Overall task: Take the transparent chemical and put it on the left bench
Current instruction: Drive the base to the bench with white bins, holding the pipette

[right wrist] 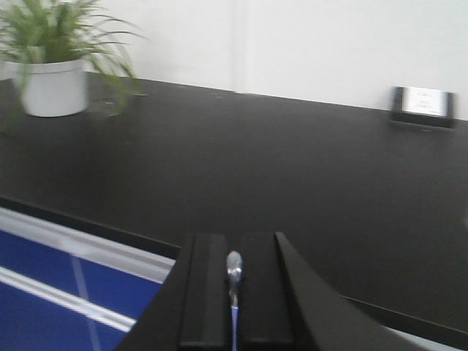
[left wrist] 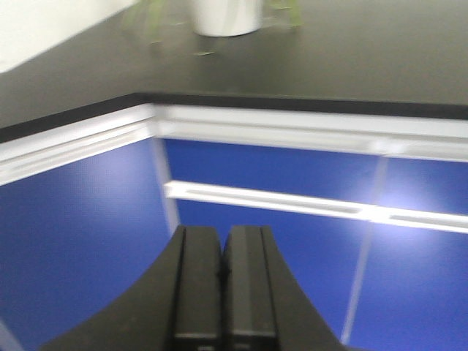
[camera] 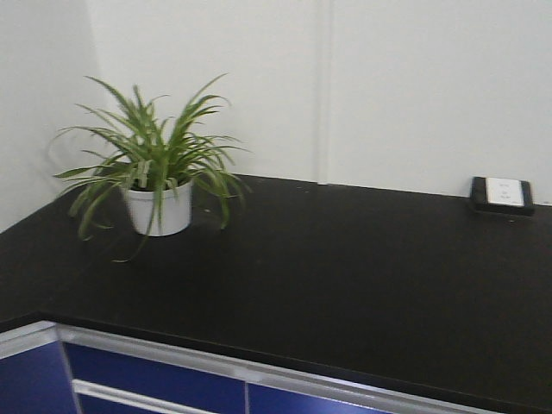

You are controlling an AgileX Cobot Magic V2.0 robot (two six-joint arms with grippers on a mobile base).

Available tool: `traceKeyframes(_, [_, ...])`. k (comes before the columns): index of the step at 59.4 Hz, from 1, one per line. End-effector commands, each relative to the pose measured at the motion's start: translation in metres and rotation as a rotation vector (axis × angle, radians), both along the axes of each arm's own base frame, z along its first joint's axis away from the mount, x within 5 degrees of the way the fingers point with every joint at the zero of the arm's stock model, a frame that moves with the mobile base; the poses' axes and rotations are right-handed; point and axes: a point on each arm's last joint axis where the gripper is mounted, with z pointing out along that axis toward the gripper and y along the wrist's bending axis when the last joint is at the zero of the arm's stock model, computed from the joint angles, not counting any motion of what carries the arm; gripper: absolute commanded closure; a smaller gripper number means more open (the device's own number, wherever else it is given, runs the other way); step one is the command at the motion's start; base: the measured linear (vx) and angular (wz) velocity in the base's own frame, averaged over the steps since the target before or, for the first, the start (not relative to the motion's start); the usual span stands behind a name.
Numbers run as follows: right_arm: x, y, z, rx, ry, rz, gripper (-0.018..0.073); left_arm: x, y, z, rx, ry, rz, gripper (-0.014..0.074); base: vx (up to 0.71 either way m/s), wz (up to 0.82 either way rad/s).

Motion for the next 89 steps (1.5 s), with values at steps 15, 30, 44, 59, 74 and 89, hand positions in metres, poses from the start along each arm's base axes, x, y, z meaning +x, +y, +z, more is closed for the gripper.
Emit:
traceKeyframes(15, [0.0016,0.0021,0.0163,0.009,-0.097,0.022,0.0521,-0.0015,0.0002,0.0027,-0.014,-0.081,-0.001,0.06,-0.12,0.76])
traceKeyframes(30, [0.0016,0.0021,0.0163,0.009,-0.097,0.022,0.0521,-0.0015,0.0002,0.0027,-0.014,-0.081,-0.001,0.06,-0.1,0.81])
traceKeyframes(44, [0.0016,0.0021,0.0163,0.009,-0.097,0.022,0.0521,-0.0015,0.0002,0.0027,-0.014,-0.081,-0.001,0.06,-0.07,0.88])
traceKeyframes(59, [0.0016,0.0021,0.0163,0.009,-0.097,0.022,0.0521,-0.0015,0.0002,0.0027,-0.014,-0.081,-0.001,0.06,-0.04,1.04])
traceKeyframes(74, [0.0016,0.0021,0.0163,0.009,-0.097,0.022,0.0521,-0.0015,0.0002,0.0027,-0.014,-0.081,-0.001,0.06,-0.01,1.03])
traceKeyframes(89, [0.0016,0.0021,0.0163,0.009,-0.097,0.022,0.0521,-0.0015,0.0002,0.0027,-0.014,-0.081,-0.001,0.06,0.05,0.83])
